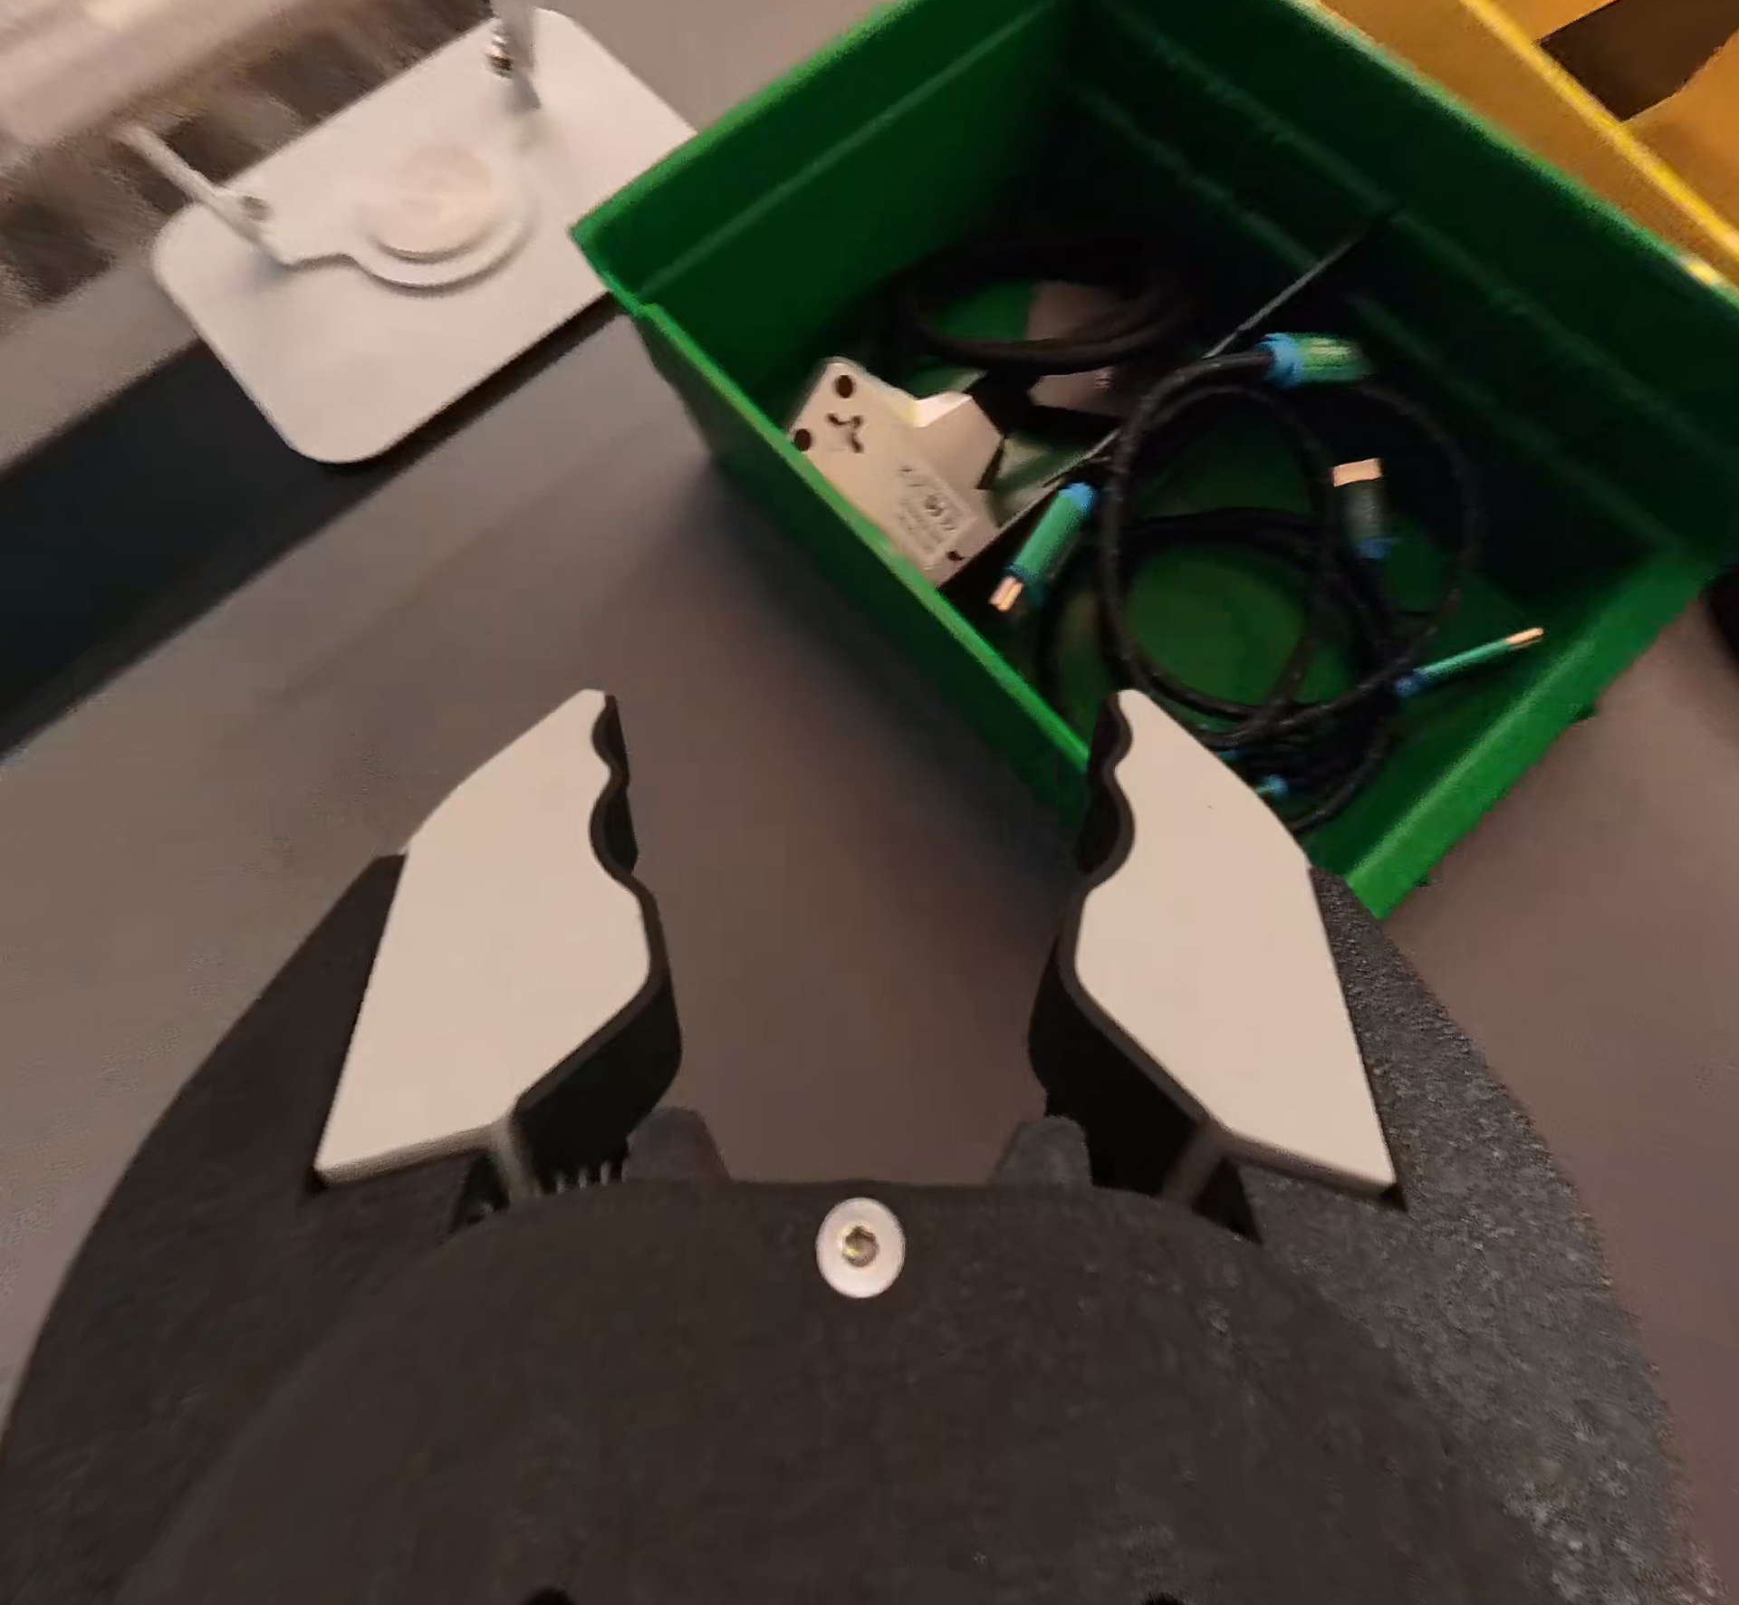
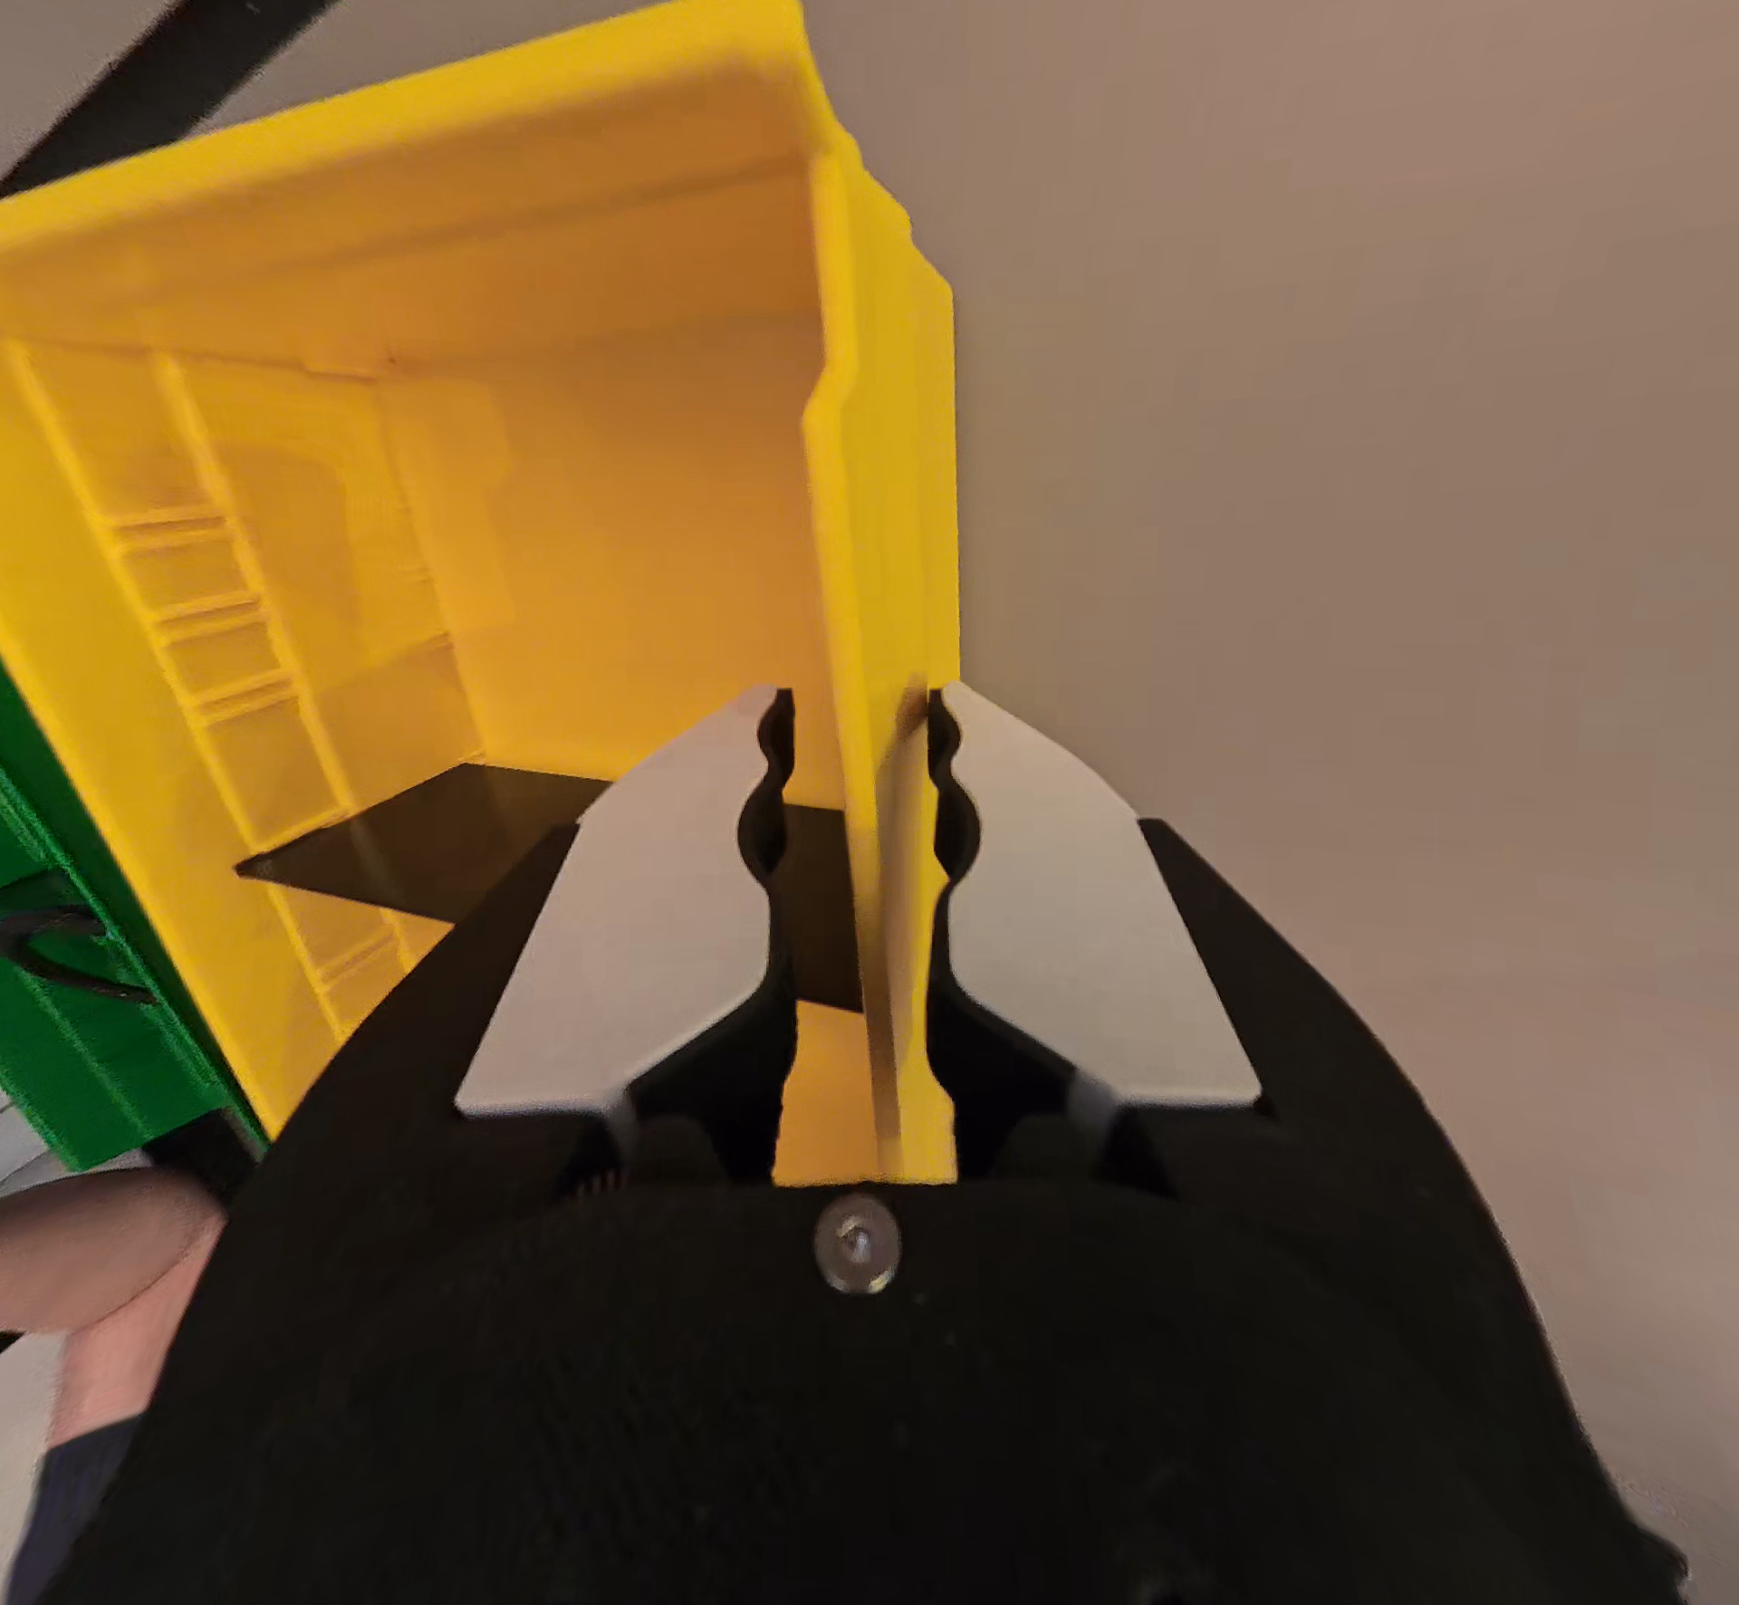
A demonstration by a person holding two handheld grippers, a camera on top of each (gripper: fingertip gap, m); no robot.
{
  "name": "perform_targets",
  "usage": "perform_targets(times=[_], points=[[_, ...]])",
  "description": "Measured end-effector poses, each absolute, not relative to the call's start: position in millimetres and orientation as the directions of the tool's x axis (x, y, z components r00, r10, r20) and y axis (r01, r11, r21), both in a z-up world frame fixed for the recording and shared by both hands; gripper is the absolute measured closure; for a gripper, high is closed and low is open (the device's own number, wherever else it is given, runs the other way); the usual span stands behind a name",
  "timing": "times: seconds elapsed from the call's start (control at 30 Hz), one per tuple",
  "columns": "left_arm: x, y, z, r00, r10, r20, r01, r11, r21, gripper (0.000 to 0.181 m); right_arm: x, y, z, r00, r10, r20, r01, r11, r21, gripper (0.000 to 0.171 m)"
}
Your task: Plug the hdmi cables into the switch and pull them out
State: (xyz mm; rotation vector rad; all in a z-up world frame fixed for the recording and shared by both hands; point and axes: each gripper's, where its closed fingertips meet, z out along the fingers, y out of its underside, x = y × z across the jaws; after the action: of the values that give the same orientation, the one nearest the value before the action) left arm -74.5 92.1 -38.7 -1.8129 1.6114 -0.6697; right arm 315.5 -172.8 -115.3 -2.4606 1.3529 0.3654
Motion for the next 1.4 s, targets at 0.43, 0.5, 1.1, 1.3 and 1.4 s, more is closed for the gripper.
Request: perform_targets(times=[0.43, 0.5, 1.1, 1.3, 1.4], points=[[-60, 59, -84, 0.066, -0.996, 0.057, -0.868, -0.086, -0.488, 0.098, 277, -201, -120, 0.576, -0.685, -0.446, -0.807, -0.563, -0.178, 0.147], [-61, 67, -87, 0.049, -0.999, 0.001, -0.919, -0.046, -0.392, 0.104, 275, -202, -120, 0.571, -0.673, -0.47, -0.806, -0.567, -0.168, 0.147], [-68, 68, -96, 0.116, -0.985, 0.126, -0.993, -0.119, -0.017, 0.166, 243, -234, -107, 0.627, -0.571, -0.53, -0.73, -0.669, -0.142, 0.148], [-82, 109, -95, 0.206, -0.973, 0.1, -0.975, -0.213, -0.062, 0.172, 241, -233, -118, 0.667, -0.594, -0.451, -0.694, -0.716, -0.083, 0.151], [-97, 135, -94, 0.287, -0.949, 0.129, -0.95, -0.3, -0.09, 0.175, 234, -232, -130, 0.674, -0.591, -0.442, -0.663, -0.748, -0.01, 0.148]])
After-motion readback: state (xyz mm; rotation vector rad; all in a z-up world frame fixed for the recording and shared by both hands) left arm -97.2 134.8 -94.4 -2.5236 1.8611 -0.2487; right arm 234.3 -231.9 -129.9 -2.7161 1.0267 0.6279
